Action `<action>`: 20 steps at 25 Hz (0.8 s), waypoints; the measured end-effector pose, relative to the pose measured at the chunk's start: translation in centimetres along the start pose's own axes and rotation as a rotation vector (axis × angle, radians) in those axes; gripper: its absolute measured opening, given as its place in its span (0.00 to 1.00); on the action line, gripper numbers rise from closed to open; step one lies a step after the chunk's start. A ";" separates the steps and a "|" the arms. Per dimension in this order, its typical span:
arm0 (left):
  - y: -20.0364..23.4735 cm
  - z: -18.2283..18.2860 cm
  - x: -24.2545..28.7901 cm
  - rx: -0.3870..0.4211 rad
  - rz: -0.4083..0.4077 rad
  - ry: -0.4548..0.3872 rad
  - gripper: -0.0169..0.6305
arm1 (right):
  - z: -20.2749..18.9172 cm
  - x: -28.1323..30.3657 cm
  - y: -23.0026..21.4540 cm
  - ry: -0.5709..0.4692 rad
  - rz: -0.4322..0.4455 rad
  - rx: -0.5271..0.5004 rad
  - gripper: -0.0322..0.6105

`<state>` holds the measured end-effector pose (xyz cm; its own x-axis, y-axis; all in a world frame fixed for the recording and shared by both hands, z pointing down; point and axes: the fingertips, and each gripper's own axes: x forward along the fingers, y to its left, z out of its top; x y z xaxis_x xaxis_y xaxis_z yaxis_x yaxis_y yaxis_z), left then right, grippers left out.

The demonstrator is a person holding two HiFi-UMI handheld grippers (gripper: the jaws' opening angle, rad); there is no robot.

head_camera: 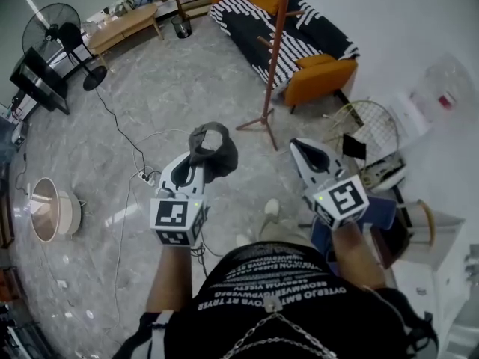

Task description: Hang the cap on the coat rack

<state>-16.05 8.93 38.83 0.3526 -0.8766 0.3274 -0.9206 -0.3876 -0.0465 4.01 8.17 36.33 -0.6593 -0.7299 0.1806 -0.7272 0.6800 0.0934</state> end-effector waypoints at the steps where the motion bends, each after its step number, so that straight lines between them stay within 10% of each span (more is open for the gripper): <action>1: 0.1 -0.3 -0.1 0.001 0.001 0.001 0.05 | -0.2 0.0 0.1 0.000 -0.003 -0.006 0.04; 20: 1.3 -2.0 2.5 -0.001 -0.017 0.011 0.05 | -0.9 3.9 -0.6 0.021 0.013 -0.021 0.04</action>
<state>-16.69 6.79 41.48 0.3663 -0.8666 0.3388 -0.9146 -0.4023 -0.0402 2.04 4.97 37.86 -0.6646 -0.7193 0.2023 -0.7140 0.6911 0.1118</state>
